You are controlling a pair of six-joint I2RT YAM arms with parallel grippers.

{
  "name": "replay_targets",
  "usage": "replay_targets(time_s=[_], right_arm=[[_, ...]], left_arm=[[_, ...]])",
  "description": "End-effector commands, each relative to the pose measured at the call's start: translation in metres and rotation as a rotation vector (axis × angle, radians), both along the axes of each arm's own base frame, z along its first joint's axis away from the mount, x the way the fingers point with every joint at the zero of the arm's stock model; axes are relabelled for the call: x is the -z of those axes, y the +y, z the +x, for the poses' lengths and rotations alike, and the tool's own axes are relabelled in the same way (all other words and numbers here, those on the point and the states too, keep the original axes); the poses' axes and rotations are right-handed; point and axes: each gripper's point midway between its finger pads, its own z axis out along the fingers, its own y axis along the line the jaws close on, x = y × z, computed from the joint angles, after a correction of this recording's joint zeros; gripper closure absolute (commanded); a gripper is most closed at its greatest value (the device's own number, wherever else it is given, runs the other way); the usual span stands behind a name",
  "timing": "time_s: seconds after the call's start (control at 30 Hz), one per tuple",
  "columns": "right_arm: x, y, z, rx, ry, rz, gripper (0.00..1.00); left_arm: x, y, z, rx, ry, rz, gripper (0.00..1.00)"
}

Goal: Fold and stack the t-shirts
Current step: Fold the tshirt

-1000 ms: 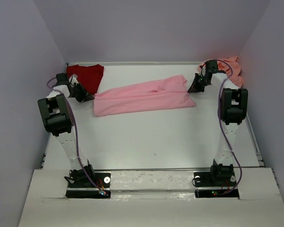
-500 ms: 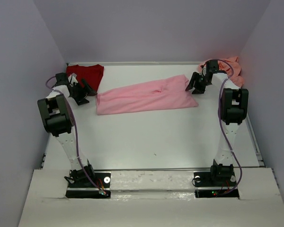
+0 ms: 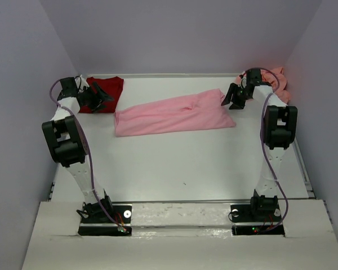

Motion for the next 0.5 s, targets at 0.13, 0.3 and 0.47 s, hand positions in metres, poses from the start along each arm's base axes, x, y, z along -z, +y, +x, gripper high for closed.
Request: replay_targets(time_s=[0.13,0.3,0.47], right_arm=[[-0.073,-0.001,-0.028,-0.001,-0.111,-0.005,0.41],[-0.082,0.009,-0.063,0.011,-0.083,0.054,0.41],[-0.061,0.019,-0.101,0.051,-0.021,0.122,0.44]], left_arm=[[0.001,-0.049,-0.001,0.171,0.017,-0.021,0.29],[0.007,-0.065,0.007,0.215,0.017,-0.006,0.29],[0.014,-0.081,0.019,0.268,0.026,-0.021,0.30]])
